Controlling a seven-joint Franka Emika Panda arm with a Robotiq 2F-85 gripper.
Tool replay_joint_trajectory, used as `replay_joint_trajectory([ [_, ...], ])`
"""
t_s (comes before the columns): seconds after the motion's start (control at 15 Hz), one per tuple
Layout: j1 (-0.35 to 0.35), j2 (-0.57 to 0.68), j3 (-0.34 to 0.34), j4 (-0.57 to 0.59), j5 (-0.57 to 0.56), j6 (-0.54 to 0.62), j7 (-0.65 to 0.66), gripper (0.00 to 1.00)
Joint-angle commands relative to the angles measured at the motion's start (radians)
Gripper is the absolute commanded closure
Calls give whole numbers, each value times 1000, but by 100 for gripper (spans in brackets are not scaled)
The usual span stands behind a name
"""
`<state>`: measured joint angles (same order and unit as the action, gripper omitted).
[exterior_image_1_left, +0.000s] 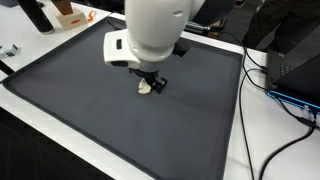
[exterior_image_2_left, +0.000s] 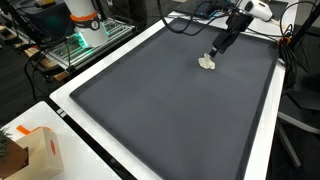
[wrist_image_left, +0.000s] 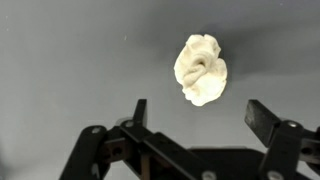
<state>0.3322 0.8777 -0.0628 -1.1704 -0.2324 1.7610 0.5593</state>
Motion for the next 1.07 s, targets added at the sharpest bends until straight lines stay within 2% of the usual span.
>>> replay_joint_trajectory([
  [0.0, 78, 36, -27, 29, -128, -19, -31, 0],
  [0.4, 181, 54, -56, 2, -322, -4, -5, 0],
  [0.67, 215, 61, -70, -20, -372, 3, 34, 0],
  [1.0, 233, 64, -80, -42, -373, -1, 98, 0],
])
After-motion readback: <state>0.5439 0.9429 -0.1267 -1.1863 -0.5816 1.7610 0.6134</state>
